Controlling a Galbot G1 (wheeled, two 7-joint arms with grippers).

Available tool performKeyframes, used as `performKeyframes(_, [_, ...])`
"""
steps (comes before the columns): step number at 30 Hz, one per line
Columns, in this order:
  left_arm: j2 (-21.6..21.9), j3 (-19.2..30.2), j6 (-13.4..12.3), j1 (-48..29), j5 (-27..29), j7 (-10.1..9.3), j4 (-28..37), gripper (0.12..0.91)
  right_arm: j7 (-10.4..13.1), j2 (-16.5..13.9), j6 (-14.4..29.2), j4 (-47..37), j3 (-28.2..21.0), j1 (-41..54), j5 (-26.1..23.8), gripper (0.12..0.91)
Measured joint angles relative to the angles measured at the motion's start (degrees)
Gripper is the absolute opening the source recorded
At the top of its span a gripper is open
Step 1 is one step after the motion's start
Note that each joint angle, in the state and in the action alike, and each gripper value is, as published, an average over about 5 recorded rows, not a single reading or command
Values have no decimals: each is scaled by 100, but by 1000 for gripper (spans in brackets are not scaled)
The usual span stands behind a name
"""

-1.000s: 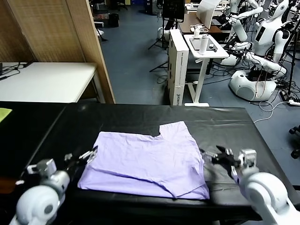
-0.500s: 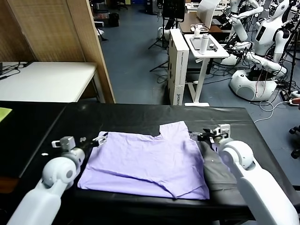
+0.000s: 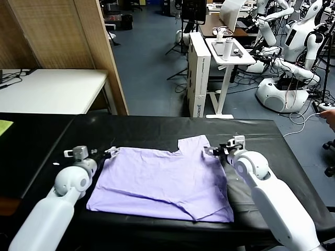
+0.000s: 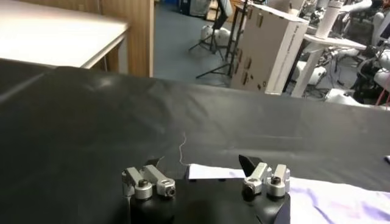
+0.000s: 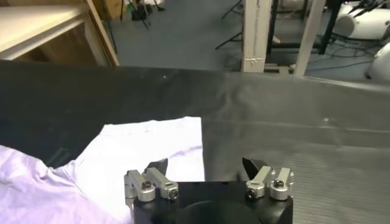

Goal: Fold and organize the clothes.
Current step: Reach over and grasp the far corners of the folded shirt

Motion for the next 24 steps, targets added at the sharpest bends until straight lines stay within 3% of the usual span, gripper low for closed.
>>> performKeyframes(5, [-34, 18, -39, -50, 52, 43, 184, 896, -12, 21, 39, -52, -20, 4, -11, 788])
performKeyframes(8, [-38, 17, -64, -44, 81, 70, 246, 850, -16, 24, 44, -63, -29, 4, -11, 709])
performKeyframes(11, [-35, 14, -85, -28, 88, 104, 261, 753, -19, 24, 44, -70, -41, 0, -16, 636])
performKeyframes(19, [-77, 62, -140, -1, 194, 227, 246, 314, -27, 24, 53, -70, -43, -49, -32, 424])
performKeyframes(21, [-88, 72, -147, 4, 208, 233, 245, 252, -38, 23, 73, -64, -36, -59, -34, 349])
performKeyframes(24, [-92, 73, -159, 19, 216, 240, 236, 221, -54, 16, 158, -45, -19, -81, -38, 208])
